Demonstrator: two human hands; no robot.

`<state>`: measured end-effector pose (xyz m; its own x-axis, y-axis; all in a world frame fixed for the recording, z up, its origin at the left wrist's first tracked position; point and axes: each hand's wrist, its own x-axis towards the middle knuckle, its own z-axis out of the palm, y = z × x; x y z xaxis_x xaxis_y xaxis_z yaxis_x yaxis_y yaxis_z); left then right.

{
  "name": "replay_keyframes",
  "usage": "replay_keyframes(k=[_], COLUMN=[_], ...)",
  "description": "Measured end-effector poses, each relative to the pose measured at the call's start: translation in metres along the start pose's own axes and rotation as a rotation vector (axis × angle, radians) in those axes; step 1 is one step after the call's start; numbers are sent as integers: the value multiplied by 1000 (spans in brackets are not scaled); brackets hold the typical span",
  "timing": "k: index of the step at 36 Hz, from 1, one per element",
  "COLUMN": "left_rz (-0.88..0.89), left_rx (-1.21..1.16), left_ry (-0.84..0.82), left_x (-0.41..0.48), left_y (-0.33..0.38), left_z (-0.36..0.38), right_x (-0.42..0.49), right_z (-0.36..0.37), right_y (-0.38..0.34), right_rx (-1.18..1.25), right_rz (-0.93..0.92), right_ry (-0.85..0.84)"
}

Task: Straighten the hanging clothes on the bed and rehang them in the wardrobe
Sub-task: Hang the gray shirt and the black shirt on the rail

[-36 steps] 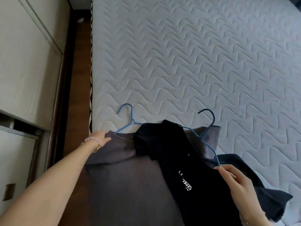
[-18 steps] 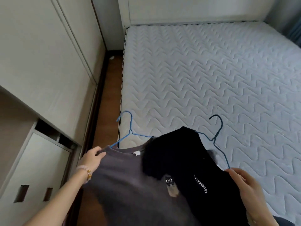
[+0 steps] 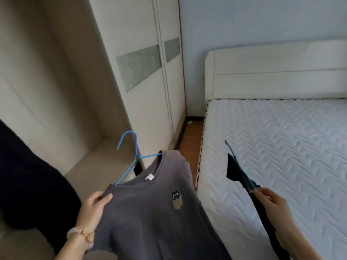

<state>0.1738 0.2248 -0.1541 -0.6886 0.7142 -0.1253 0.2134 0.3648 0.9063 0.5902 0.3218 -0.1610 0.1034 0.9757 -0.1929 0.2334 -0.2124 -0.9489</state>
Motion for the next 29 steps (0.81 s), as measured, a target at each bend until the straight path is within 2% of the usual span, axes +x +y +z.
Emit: replay_keyframes(k=[8,16,22,29], left_rz=[65,17,148,118], left_rx=[-201,-462,-312,-352], left_ry=[117,-61,-91,-55], left_x=[-77,-139,-163,-164], left_y=[3,-16,-31,-33], left_z=[-127,-176,-206,-217], right_x=[-84,-161,-185,-189], right_z=[80,135,154,185], right_y=[-55,-64,-70,-96], right_rx=[2,134,167,184], right_rz=[-183,-211,-113,-163], right_ry=[-162,-255,-393,-512])
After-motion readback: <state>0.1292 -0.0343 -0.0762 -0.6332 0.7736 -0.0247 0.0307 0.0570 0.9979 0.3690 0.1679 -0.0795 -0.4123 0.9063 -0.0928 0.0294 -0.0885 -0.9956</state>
